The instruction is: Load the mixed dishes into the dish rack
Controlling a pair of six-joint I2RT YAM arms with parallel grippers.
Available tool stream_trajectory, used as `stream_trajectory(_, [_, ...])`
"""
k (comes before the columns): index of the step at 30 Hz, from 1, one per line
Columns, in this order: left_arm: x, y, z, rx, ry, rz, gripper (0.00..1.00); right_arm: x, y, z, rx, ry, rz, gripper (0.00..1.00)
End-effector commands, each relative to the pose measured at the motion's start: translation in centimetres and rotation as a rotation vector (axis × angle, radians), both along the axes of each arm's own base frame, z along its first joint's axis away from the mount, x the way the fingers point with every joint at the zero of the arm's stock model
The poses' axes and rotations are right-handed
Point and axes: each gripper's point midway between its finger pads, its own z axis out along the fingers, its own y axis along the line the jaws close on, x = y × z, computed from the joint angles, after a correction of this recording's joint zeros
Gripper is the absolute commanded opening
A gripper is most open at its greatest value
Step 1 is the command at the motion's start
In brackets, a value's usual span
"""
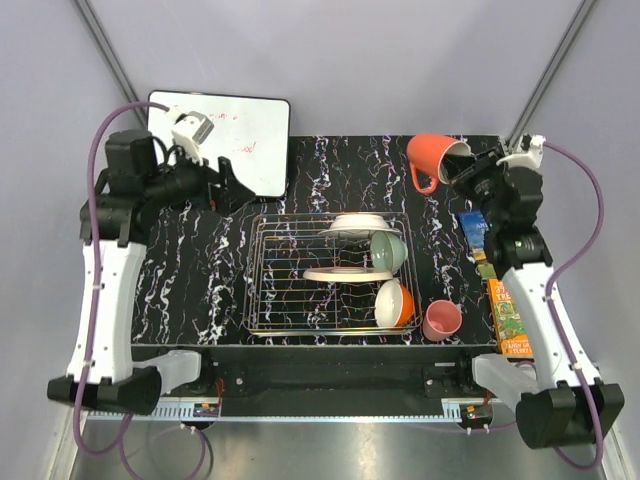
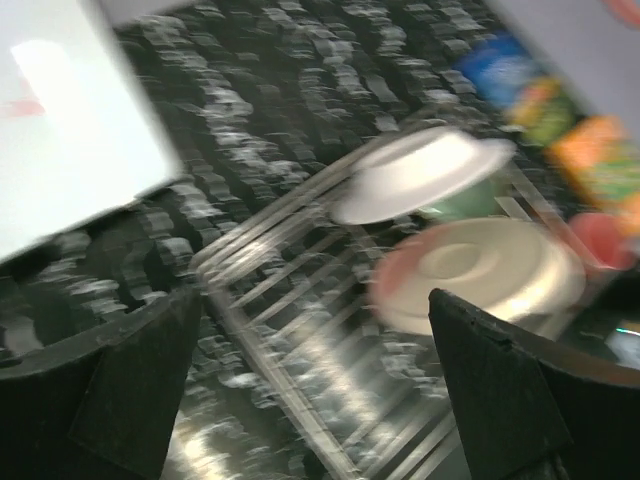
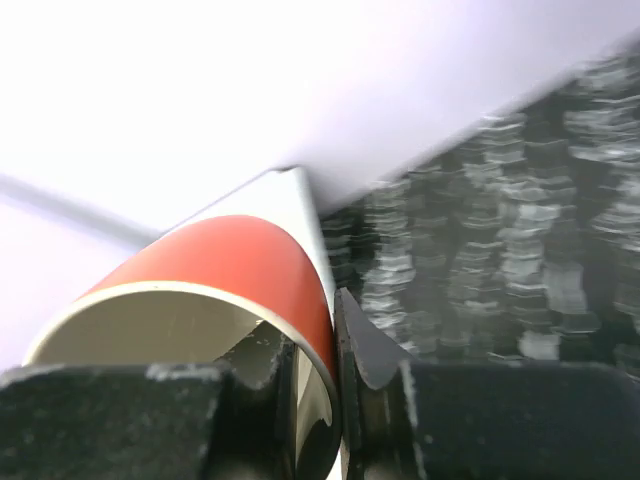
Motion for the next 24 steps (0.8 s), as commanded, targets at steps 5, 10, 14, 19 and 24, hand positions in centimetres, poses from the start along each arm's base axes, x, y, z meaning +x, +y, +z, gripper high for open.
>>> stream_trajectory(5, [-4.2, -7.4, 4.8, -0.470, 0.252, -0.545, 0.99, -6.6, 8.7, 7.8, 0.531, -0.381, 0.617, 0.00])
stream_trajectory(10, [-3.0, -8.2, 4.4, -0.541, 0.362, -0.643, 0.99, -7.9, 10.4, 8.1, 0.664, -0.409, 0.760, 0.00])
stream_trajectory(14, [-2.0, -8.9, 3.3, -0.535, 0.377, -0.658, 0.99, -7.8, 13.7, 8.1, 0.695, -0.365, 0.851, 0.00])
stream_trajectory(19, [-0.7, -9.6, 3.2, -0.488, 0.285, -0.626, 0.99, -8.1, 17.2, 7.6, 0.733, -0.322, 0.911, 0.00])
stream_trajectory(24, [-0.2, -10.1, 3.5, -0.501, 0.271, -0.625, 0.99, -7.7, 19.7, 6.1, 0.774, -0.263, 0.944, 0.00])
